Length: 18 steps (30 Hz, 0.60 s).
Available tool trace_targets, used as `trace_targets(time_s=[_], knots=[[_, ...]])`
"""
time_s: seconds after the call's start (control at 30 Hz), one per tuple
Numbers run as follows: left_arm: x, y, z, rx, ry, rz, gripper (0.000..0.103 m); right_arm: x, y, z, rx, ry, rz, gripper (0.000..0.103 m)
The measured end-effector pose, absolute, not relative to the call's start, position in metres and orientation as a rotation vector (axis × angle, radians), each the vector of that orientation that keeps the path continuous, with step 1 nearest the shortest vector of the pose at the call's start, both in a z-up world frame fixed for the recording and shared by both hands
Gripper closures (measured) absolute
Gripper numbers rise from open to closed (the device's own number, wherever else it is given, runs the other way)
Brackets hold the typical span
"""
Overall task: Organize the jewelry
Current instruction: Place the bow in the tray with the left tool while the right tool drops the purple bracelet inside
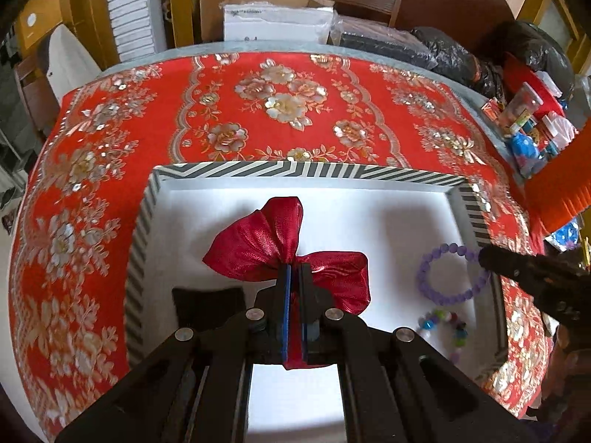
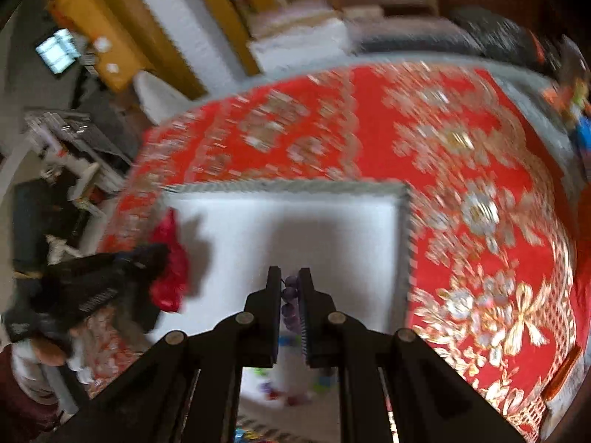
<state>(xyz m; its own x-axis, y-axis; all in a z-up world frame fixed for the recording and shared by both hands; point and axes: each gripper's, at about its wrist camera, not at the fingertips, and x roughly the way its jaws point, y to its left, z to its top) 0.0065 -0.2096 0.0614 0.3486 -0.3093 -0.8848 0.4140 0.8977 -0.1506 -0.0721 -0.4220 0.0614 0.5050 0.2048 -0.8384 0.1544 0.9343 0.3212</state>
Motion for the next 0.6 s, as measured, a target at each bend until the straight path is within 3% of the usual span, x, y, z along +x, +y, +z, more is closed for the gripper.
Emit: trace_targets(time_s=[0.47, 0.6], knots=[[0.041, -0.228, 0.037, 0.112, 1.139, -0.429, 0.103, -0.06, -0.422, 0.029, 0.185, 1.134, -0.072, 0.093], [0.042, -0.229, 0.037, 0.111, 1.138, -0.434, 0.092, -0.06, -0.424, 0.029, 0.204, 1.141, -0.072, 0.079]])
